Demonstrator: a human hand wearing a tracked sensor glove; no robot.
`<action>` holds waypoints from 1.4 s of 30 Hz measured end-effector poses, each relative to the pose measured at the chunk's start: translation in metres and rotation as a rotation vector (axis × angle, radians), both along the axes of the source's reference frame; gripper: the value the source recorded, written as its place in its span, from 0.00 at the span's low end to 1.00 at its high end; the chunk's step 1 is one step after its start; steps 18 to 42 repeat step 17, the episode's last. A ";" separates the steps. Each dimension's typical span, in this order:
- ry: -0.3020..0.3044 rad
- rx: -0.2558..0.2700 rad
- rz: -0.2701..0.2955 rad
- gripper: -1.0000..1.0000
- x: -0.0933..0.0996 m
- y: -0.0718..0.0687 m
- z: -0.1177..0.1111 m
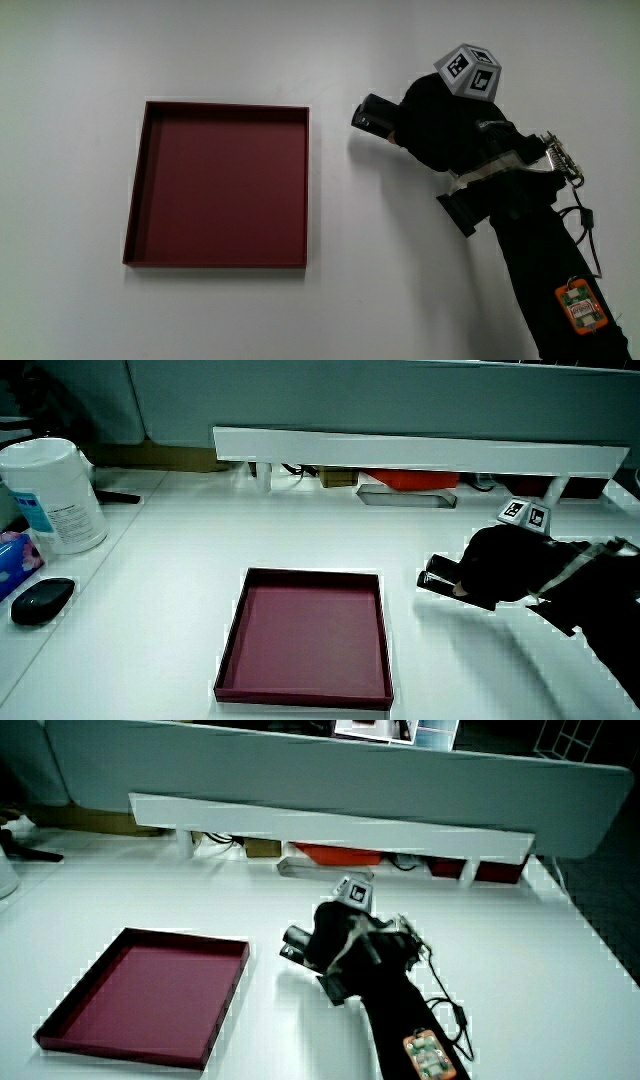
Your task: Pick stapper from desk
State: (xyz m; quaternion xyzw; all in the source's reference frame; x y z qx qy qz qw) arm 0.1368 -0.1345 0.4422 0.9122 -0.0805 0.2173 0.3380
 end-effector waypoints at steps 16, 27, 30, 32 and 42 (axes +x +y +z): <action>-0.164 0.070 -0.124 1.00 -0.078 -0.004 -0.042; -0.174 0.075 -0.130 1.00 -0.083 -0.004 -0.044; -0.174 0.075 -0.130 1.00 -0.083 -0.004 -0.044; -0.174 0.075 -0.130 1.00 -0.083 -0.004 -0.044; -0.174 0.075 -0.130 1.00 -0.083 -0.004 -0.044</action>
